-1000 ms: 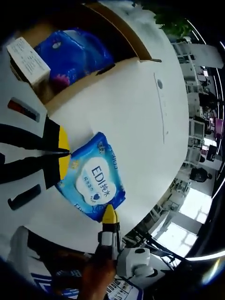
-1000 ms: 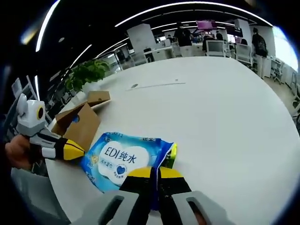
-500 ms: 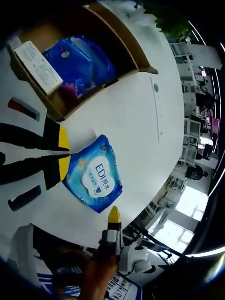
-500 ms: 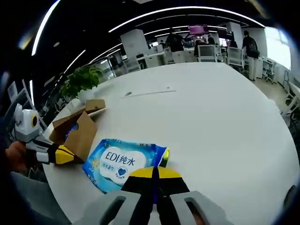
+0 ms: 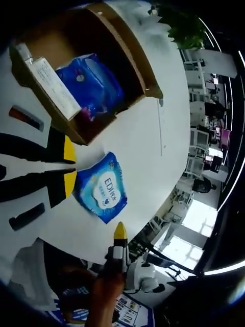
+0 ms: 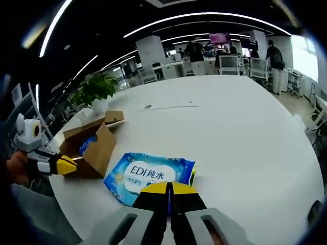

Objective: Operate the shoe box by opening the lid, removing the specified soft item, and placing it in the target area until the item is outside and the box remains undamaged.

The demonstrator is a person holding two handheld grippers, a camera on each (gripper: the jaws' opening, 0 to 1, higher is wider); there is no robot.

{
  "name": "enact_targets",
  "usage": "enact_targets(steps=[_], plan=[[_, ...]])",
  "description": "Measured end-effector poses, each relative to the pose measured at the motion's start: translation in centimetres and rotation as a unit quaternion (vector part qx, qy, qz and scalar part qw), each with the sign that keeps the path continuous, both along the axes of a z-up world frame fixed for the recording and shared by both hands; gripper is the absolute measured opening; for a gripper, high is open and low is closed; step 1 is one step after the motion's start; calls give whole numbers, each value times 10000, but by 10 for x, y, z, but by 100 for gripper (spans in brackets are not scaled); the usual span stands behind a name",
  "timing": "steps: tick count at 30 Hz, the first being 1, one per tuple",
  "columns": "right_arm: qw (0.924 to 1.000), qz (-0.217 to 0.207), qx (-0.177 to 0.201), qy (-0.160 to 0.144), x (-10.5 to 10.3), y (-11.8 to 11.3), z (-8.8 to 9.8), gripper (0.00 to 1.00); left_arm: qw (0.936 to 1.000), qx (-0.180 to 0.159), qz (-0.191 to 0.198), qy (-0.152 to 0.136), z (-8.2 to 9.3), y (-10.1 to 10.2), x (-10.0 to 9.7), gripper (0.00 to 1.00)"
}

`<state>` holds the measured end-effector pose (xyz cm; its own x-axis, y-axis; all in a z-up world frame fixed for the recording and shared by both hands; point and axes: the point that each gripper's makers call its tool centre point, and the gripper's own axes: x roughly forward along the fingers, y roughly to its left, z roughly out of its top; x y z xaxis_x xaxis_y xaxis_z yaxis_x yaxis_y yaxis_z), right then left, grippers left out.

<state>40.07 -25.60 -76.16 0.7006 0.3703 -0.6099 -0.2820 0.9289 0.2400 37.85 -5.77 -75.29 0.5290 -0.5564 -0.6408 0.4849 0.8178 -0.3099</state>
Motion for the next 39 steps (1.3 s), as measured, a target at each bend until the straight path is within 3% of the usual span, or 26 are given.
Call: enact_targets(steps=[13, 19, 39], plan=[[9994, 285, 50, -170, -9, 38, 19, 0, 9992, -48, 82, -378, 21, 47, -13, 5], [9981, 528, 66, -299, -8, 62, 29, 0, 9983, -70, 341, -460, 25, 76, -17, 6], [9920, 1225, 78, -309, -2, 131, 34, 0, 9942, -99, 853, -655, 31, 140, -22, 12]])
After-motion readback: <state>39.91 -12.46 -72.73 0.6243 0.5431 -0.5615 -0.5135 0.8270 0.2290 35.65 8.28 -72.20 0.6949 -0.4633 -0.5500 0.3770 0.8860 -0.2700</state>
